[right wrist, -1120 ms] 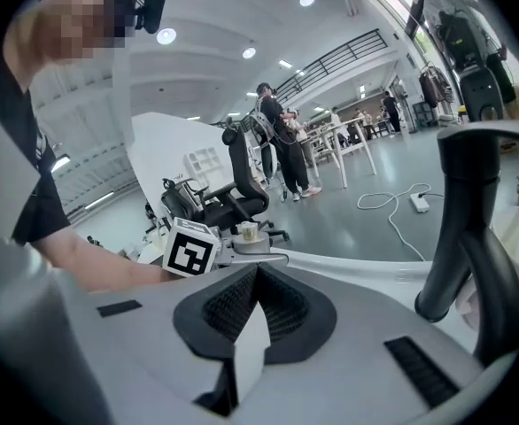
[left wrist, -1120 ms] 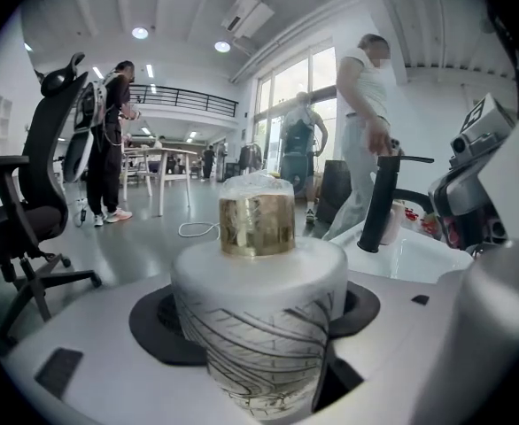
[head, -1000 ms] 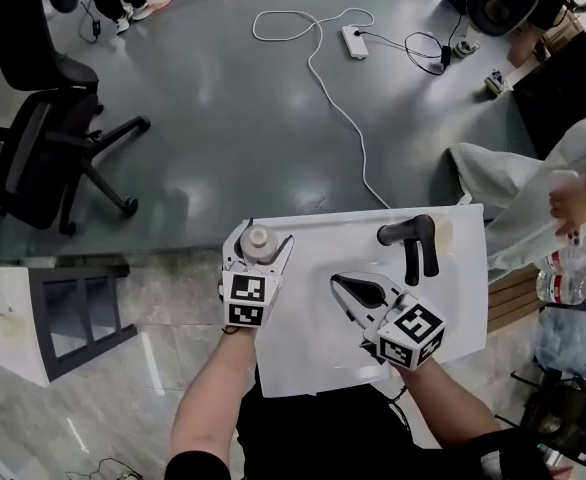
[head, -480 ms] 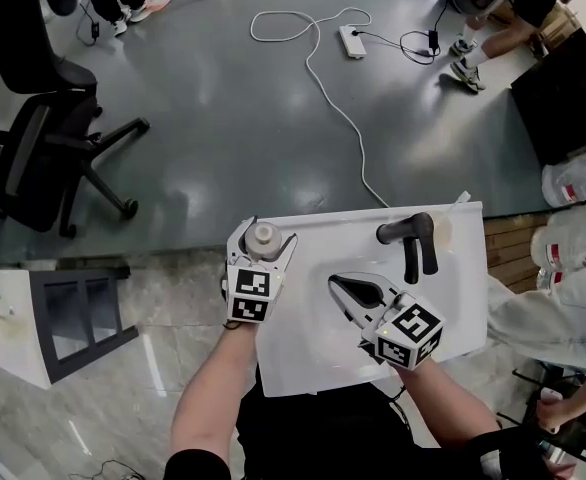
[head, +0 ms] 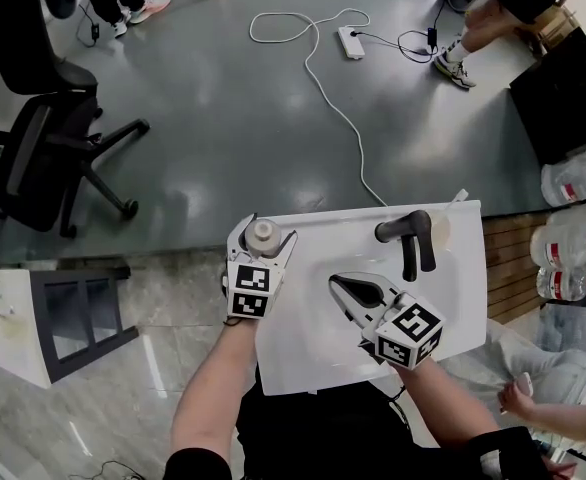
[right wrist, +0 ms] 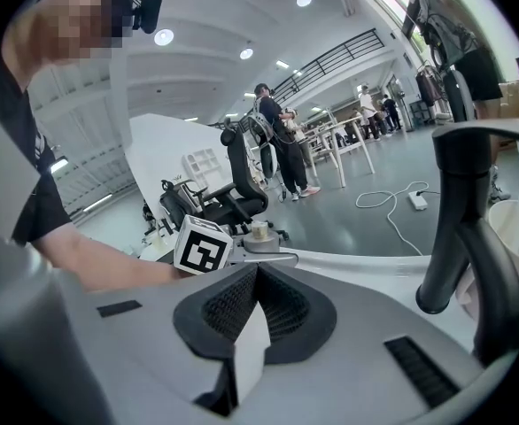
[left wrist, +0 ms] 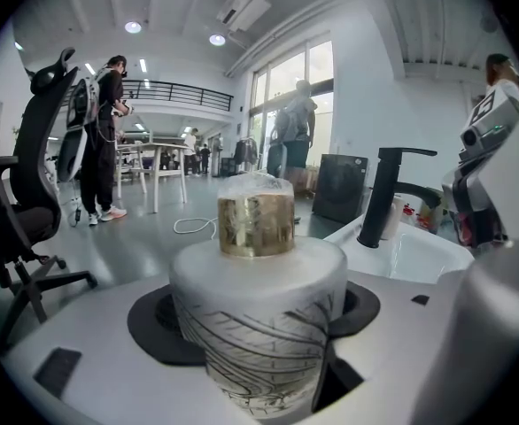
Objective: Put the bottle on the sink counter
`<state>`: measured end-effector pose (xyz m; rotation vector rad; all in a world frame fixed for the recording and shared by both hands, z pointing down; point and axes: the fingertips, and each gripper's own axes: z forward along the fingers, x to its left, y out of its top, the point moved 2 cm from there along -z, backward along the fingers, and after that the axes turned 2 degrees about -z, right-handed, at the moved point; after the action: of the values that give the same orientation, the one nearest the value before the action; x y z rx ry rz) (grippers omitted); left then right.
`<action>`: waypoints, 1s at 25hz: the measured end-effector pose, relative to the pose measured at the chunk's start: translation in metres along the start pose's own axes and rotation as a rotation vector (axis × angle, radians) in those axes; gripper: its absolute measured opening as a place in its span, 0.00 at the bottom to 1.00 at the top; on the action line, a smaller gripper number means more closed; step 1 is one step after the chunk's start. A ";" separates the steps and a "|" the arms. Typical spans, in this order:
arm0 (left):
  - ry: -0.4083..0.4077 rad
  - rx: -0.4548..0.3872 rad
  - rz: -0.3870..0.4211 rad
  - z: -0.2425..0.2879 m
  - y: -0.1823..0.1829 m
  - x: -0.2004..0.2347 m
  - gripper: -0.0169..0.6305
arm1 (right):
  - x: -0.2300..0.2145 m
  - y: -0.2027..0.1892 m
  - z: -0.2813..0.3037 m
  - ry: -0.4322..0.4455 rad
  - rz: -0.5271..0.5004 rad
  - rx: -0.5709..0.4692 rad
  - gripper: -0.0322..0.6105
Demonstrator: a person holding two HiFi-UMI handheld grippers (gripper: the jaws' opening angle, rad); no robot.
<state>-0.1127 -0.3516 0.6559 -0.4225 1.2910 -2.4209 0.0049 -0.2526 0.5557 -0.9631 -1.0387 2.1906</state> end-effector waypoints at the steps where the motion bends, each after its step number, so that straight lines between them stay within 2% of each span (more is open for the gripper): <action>1: -0.002 0.000 0.001 0.000 0.000 -0.001 0.57 | 0.001 0.000 0.000 0.001 0.000 -0.001 0.07; 25: -0.003 0.050 0.007 -0.006 -0.011 -0.007 0.57 | 0.000 -0.003 -0.009 0.010 -0.007 0.009 0.07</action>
<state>-0.1108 -0.3383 0.6609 -0.4064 1.2254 -2.4404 0.0120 -0.2468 0.5539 -0.9639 -1.0251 2.1815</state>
